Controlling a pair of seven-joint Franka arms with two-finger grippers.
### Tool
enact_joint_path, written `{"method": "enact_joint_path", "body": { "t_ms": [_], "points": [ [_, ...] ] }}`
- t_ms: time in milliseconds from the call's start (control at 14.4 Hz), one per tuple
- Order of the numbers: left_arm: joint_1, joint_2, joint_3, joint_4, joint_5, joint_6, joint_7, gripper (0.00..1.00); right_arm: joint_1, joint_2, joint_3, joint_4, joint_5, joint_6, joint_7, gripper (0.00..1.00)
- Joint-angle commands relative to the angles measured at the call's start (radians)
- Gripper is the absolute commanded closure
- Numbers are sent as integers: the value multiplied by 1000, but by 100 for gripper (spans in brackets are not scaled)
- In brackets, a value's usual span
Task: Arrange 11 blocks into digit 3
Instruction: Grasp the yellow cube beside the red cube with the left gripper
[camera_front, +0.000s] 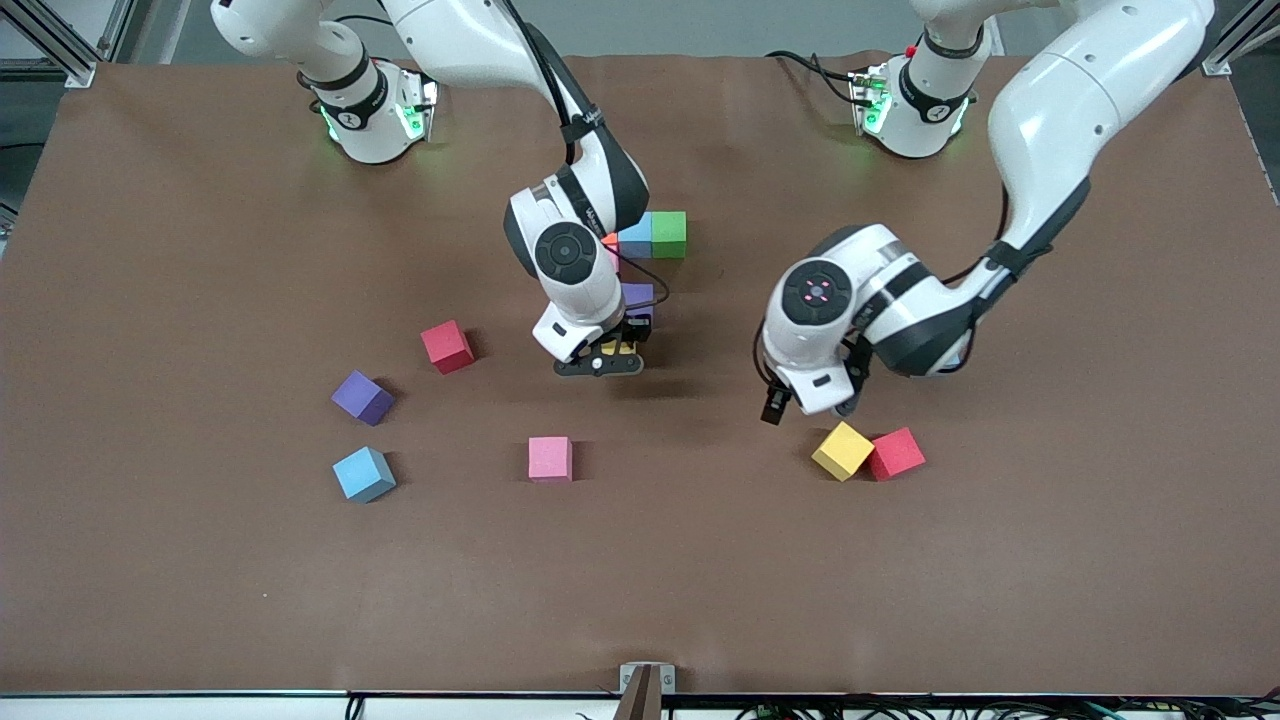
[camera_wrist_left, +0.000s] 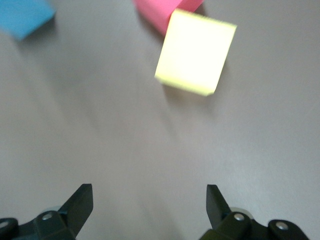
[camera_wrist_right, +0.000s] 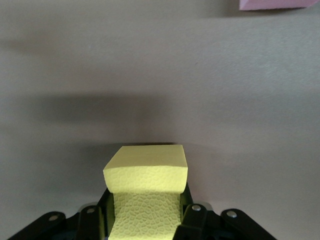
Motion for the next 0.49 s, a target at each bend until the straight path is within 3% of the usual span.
{"method": "enact_joint_path", "body": {
  "t_ms": [0,208,416],
  "points": [
    [2,4,45,31,20,26,135,0,25,19,-7,14,21,1,-6,98],
    [-6,6,106,66,18,106,271,0,40,27,-7,13,21,20,-1,98],
    [2,16,123,72,17,118,334,0,51,27,-8,11,20,9,-1,98]
  ]
}}
